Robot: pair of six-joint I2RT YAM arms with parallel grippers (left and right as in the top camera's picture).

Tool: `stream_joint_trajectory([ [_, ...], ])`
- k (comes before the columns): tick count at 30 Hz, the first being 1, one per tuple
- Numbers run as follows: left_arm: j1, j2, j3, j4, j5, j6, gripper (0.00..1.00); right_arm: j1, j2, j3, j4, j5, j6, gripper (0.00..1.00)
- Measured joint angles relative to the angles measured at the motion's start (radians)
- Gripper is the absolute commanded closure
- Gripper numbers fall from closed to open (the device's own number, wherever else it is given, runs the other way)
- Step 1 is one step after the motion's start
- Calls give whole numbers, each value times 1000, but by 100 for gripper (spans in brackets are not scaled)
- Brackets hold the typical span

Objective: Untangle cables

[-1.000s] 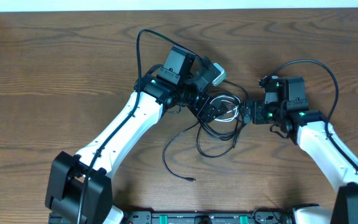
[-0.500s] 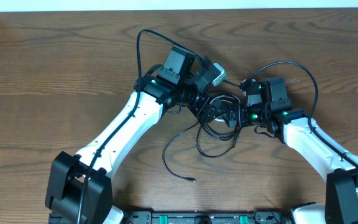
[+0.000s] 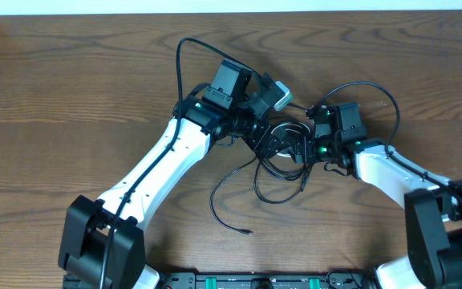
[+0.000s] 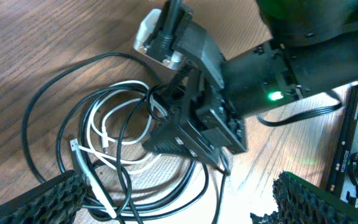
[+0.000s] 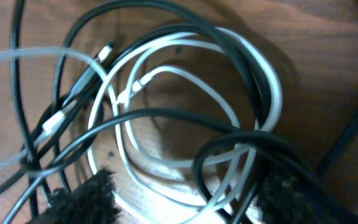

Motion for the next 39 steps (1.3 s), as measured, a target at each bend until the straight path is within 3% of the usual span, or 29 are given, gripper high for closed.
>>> stream_joint_trajectory([
  [4, 0, 0, 0, 0, 0, 0, 2, 1, 8, -1, 41, 10, 6, 53],
  [7, 0, 0, 0, 0, 0, 0, 2, 1, 8, -1, 38, 25, 13, 51],
  [10, 0, 0, 0, 0, 0, 0, 2, 1, 8, -1, 21, 34, 16, 38],
  [11, 0, 0, 0, 0, 0, 0, 2, 1, 8, -1, 15, 35, 18, 16],
  [12, 0, 0, 0, 0, 0, 0, 2, 1, 8, -1, 7, 37, 19, 1],
  [30, 0, 0, 0, 0, 0, 0, 2, 5, -144, 3, -67, 45, 23, 1],
  [33, 0, 0, 0, 0, 0, 0, 2, 5, -146, 3, -76, 45, 25, 11],
  [35, 0, 0, 0, 0, 0, 0, 2, 5, -146, 3, -82, 47, 26, 55],
  [36, 0, 0, 0, 0, 0, 0, 2, 5, -146, 3, -81, 49, 24, 68],
  [37, 0, 0, 0, 0, 0, 0, 2, 5, -146, 3, -82, 52, 24, 74],
  [39, 0, 0, 0, 0, 0, 0, 2, 5, -146, 3, -82, 64, 24, 72],
])
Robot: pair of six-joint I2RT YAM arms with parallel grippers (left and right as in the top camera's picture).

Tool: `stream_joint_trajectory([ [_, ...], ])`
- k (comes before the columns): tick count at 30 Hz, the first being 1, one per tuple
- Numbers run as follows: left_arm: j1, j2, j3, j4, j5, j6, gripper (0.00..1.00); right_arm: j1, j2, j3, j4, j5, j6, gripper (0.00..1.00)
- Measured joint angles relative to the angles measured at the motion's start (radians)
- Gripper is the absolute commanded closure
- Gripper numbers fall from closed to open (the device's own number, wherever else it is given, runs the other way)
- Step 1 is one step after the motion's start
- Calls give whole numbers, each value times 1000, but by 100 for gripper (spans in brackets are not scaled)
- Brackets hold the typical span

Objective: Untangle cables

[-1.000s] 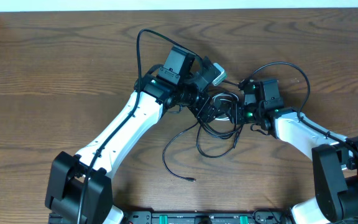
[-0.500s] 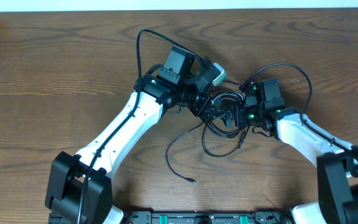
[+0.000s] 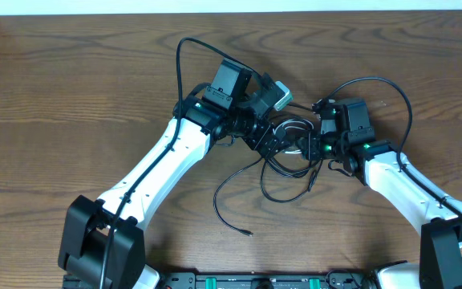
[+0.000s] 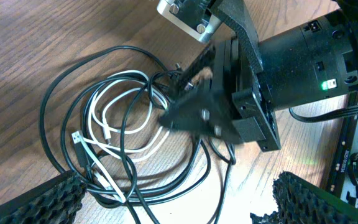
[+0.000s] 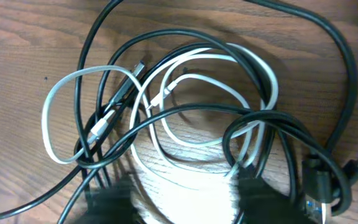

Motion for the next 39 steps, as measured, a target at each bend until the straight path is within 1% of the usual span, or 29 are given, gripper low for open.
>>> stream_joint_trajectory([
  [1, 0, 0, 0, 0, 0, 0, 2, 0, 0, 0, 0, 5, 1, 71],
  [4, 0, 0, 0, 0, 0, 0, 2, 0, 0, 0, 0, 37, 3, 62],
  [5, 0, 0, 0, 0, 0, 0, 2, 0, 0, 0, 0, 53, 3, 62],
  [8, 0, 0, 0, 0, 0, 0, 2, 0, 2, 0, 1, 74, 2, 65],
  [19, 0, 0, 0, 1, 0, 0, 2, 1, 108, 0, 48, 97, 2, 64],
  [31, 0, 0, 0, 1, 0, 0, 2, 1, 114, 0, 103, 81, 6, 64],
  [36, 0, 0, 0, 1, 0, 0, 2, 1, 114, 0, 110, 75, 11, 72],
  [39, 0, 0, 0, 1, 0, 0, 2, 1, 114, 0, 115, 81, 13, 73],
])
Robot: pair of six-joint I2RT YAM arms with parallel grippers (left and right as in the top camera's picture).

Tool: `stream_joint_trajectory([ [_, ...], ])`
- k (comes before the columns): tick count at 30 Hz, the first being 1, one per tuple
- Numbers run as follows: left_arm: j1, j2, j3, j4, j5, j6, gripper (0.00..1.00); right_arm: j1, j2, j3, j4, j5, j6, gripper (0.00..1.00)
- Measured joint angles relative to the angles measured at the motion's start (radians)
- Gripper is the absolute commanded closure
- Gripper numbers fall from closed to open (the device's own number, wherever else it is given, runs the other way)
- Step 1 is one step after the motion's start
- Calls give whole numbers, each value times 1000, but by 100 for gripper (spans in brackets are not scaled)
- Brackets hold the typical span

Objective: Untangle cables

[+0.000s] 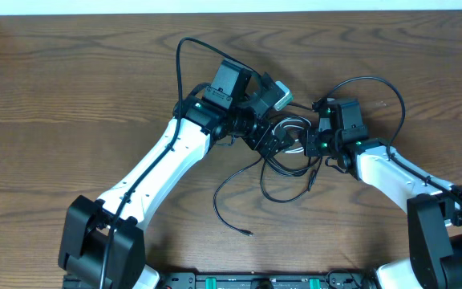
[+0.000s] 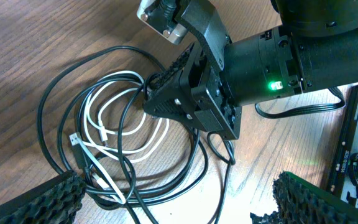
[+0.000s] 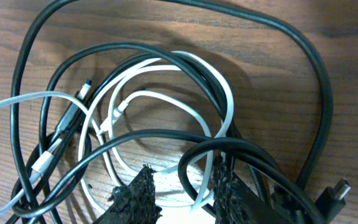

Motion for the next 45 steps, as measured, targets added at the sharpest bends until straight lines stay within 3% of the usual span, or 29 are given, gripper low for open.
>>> stream_joint_trajectory([
  [20, 0, 0, 0, 0, 0, 0, 2, 9, 34, 0, 41, 9, 0, 75],
  [25, 0, 0, 0, 0, 0, 0, 2, 9, 34, 0, 41, 26, 2, 85],
  [28, 0, 0, 0, 0, 0, 0, 2, 9, 34, 0, 41, 35, 3, 86],
  [41, 0, 0, 0, -1, 0, 0, 2, 31, 64, 0, 46, 52, 0, 77],
  [45, 0, 0, 0, -1, 0, 0, 2, 31, 65, 0, 45, 53, 0, 82],
])
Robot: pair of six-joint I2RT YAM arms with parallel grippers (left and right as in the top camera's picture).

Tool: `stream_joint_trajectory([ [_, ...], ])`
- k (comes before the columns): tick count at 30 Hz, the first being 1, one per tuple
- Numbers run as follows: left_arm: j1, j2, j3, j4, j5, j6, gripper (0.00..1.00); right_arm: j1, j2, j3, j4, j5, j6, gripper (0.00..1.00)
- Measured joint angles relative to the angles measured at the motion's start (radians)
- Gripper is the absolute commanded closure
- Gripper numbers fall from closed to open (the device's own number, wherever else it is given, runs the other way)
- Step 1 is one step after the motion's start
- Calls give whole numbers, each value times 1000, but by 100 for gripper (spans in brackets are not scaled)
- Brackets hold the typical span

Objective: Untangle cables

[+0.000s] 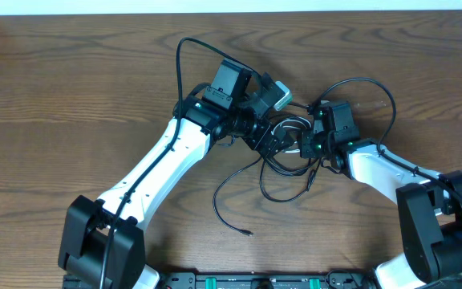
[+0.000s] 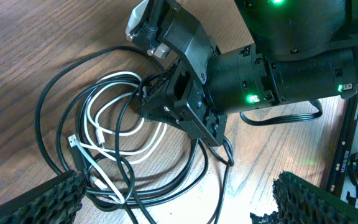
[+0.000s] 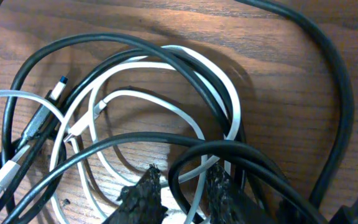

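Observation:
A tangle of black cables [image 1: 285,172] and a thin white cable [image 3: 229,93] lies mid-table between my two arms. My left gripper [image 1: 268,138] hovers over the tangle's left side; in its wrist view the gripper [image 2: 179,205] is wide open, with black strands [image 2: 166,186] on the wood between the fingers. My right gripper [image 1: 303,148] reaches in from the right and also shows in the left wrist view [image 2: 173,109]. In its own view the right gripper [image 3: 180,190] is shut on a black cable loop [image 3: 185,158], with a white strand beside it.
One black cable arcs wide to the right of my right arm [image 1: 379,87]. Another trails toward the front and ends in a loose plug [image 1: 249,233]. A plug with a blue tip [image 3: 56,87] lies in the tangle. A pale wall edge [image 1: 215,6] bounds the wooden table [image 1: 70,96].
My right gripper has pressed a little further into the tangle and its fingers stand slightly closer round the black loop. The wide arc at the right pulled in slightly. My left arm has not moved.
My right gripper was first open, low over the coils. Then it stood further back to the right with the whole tangle in its view. Then it was back in with narrowed fingers astride a black loop, which it now grips. My left gripper stayed open throughout.

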Motion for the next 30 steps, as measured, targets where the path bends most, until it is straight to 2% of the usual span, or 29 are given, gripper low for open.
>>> stream_joint_trajectory([
  [4, 0, 0, 0, 0, 0, 0, 2, 3, 0, 0, -3, 6, -1, 90],
  [6, 0, 0, 0, 0, 0, 0, 2, 7, 0, 0, -2, 6, -3, 99],
  [19, 0, 0, 0, 0, 0, 0, 2, 22, -21, 0, -18, 7, -1, 99],
  [23, 0, 0, 0, 0, 0, 0, 2, 21, -122, -1, -72, 3, 0, 99],
  [30, 0, 0, 0, 0, 0, 0, 2, 21, -420, -1, -171, -5, 0, 99],
])
